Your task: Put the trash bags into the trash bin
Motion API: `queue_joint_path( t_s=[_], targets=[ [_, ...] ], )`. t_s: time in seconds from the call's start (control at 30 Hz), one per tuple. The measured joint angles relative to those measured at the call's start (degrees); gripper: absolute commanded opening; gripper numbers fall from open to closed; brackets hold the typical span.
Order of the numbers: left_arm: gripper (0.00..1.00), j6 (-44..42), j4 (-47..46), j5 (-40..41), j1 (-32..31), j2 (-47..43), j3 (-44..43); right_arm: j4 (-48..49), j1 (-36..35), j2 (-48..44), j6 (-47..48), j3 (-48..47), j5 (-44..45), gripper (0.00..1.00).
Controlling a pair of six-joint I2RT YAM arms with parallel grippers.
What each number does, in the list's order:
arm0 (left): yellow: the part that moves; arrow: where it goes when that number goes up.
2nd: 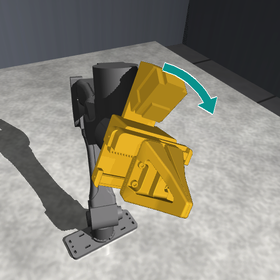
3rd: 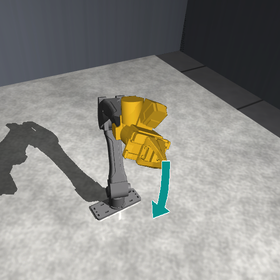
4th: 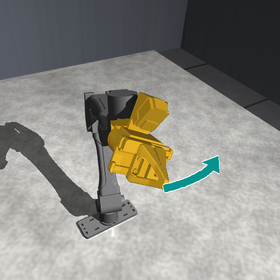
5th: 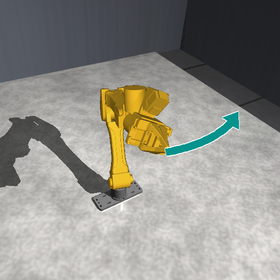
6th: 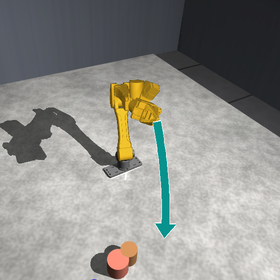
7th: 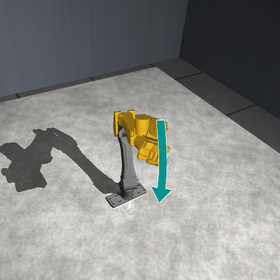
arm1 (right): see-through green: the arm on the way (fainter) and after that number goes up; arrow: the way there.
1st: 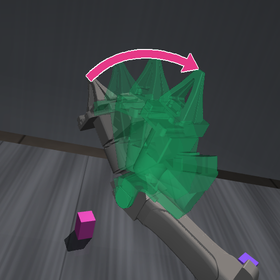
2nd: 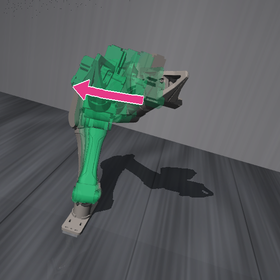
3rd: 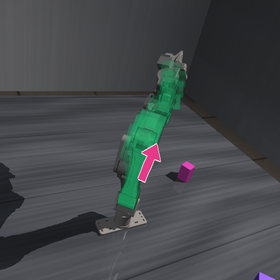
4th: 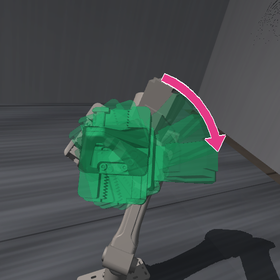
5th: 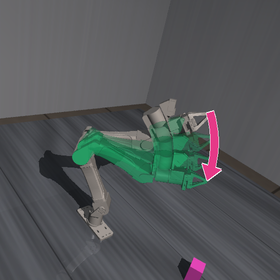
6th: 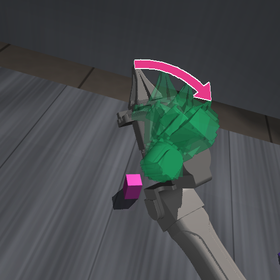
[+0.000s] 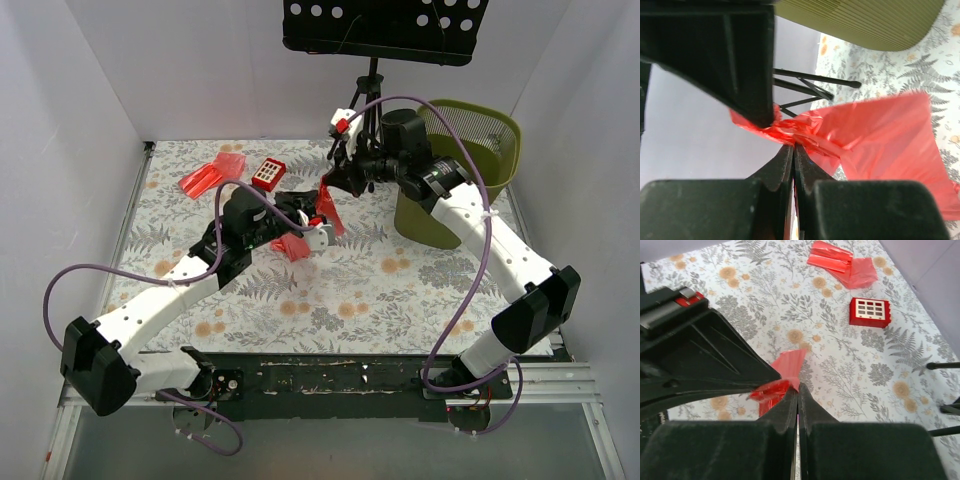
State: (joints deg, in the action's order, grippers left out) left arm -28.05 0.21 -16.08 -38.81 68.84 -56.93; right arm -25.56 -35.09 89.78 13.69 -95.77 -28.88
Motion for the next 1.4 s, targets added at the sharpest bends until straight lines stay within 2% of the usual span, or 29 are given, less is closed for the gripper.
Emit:
queue_joint_path(
  t_s=[0.03, 0.07, 0.1, 0.13, 0.17, 0.23, 0.4, 0.5, 0.63, 0.73, 0.83, 0.97, 1.1, 1.27, 1.4],
  targets=[
    [0.02, 0.48, -0.39, 0.09, -0.04, -0.24, -0.02, -0.02, 0.11, 0.00, 0.74, 0.00, 0.52, 0.01],
    [0.15, 1.09, -1.20, 0.39, -0.04, -0.39, -0.02, -0.02, 0.15, 0.00, 1.49, 0.02, 0.94, 0.01],
    [0.41, 2.03, -2.16, 0.72, -0.04, -0.50, -0.09, 0.00, 0.17, 0.00, 2.36, 0.02, 1.33, 0.01],
    [0.55, 3.10, -3.13, 1.33, -0.04, -0.63, -0.24, 0.02, 0.22, 0.00, 3.26, 0.02, 1.55, 0.01],
    [0.63, 4.33, -4.28, 2.12, -0.04, -0.79, -0.48, 0.09, 0.22, -0.02, 4.39, 0.02, 1.64, 0.01],
    [0.73, 8.26, -6.38, 4.37, -0.04, -1.11, -1.29, 0.68, 0.22, -0.09, 5.57, 0.17, 1.70, 0.01],
    [0.84, 23.78, -5.77, 8.02, 2.47, -4.85, -4.42, 2.82, 0.26, -1.31, 7.56, 0.92, 1.40, 0.01],
    [0.82, 34.03, -1.29, 8.66, 7.63, -10.60, -5.55, 1.40, 0.46, -1.29, 7.74, -0.92, -0.09, 0.01],
    [0.68, 44.48, 6.99, 7.93, 10.88, -15.96, -9.44, -3.85, 0.59, -0.79, 7.72, -5.97, -3.91, 0.01],
    [0.65, 48.39, 12.83, 1.70, 10.99, -18.32, -10.51, -8.11, 0.68, 0.57, 7.48, -10.75, -5.88, 0.01],
    [0.68, 51.34, 15.91, -5.92, 10.93, -19.47, -8.72, -11.63, 1.11, 2.21, 5.79, -14.05, -7.76, 0.01],
    [0.68, 53.57, 13.46, -10.64, 10.95, -17.27, -3.48, -15.06, 2.36, 3.80, 3.02, -14.38, -9.44, 0.01],
    [0.65, 53.46, 8.33, -12.52, 10.95, -10.49, -1.07, -17.22, 2.91, 4.46, 2.12, -14.38, -9.46, 0.01],
    [0.51, 52.39, 2.49, -14.78, 10.97, -5.22, -0.87, -17.90, 2.82, 4.46, 1.66, -14.43, -9.46, 0.01],
    [0.29, 51.58, -1.22, -16.59, 10.97, -3.08, -1.11, -17.94, 2.84, 4.46, 1.66, -14.43, -9.35, 0.01]
  ],
)
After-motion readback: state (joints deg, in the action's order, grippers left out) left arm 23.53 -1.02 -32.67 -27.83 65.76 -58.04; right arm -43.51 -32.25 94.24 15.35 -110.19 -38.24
